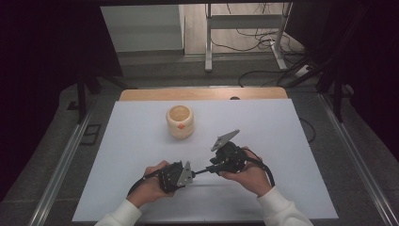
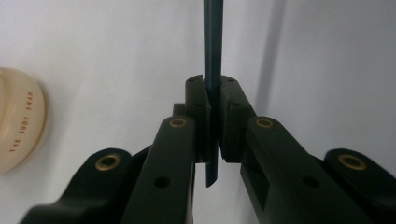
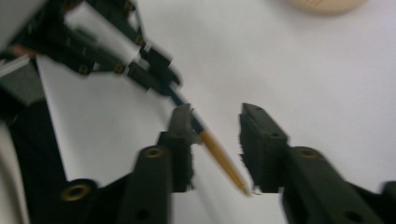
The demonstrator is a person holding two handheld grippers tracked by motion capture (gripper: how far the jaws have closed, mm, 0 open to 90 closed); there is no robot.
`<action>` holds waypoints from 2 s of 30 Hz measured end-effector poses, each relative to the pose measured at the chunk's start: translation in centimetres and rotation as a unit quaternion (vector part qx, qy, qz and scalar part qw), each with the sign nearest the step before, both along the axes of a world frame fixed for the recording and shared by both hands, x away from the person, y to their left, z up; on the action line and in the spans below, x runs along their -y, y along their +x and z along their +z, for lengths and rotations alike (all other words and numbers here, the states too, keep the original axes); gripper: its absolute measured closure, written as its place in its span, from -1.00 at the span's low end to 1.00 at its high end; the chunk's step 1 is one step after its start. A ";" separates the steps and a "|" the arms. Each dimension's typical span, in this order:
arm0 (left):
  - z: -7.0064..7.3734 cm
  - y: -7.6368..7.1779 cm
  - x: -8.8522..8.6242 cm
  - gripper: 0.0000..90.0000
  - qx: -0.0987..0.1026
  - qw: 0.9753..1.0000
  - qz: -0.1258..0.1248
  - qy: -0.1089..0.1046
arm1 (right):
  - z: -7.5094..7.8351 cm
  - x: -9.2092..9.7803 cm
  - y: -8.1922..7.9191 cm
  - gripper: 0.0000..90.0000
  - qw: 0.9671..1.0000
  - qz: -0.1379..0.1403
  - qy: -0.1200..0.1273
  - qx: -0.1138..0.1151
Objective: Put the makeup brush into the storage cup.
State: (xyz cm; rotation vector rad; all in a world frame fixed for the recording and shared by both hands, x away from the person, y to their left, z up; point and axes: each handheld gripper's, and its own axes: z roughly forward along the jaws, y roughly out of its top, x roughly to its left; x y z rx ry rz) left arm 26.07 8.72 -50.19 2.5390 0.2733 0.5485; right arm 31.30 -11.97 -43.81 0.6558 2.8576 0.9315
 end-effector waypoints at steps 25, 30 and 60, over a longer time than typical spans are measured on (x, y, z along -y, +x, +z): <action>0.5 1.1 -2.5 0.89 -0.033 0.995 0.062 -0.069 | 1.8 3.5 0.6 -0.45 0.988 -0.085 0.111 0.067; 0.7 1.5 -3.4 0.89 -0.045 0.991 0.077 -0.097 | 1.5 4.1 0.6 -0.50 0.987 -0.091 0.118 0.068; 1.1 1.9 -5.5 0.89 -0.067 0.975 0.110 -0.179 | -0.5 5.8 1.0 -0.55 0.988 -0.108 0.096 0.058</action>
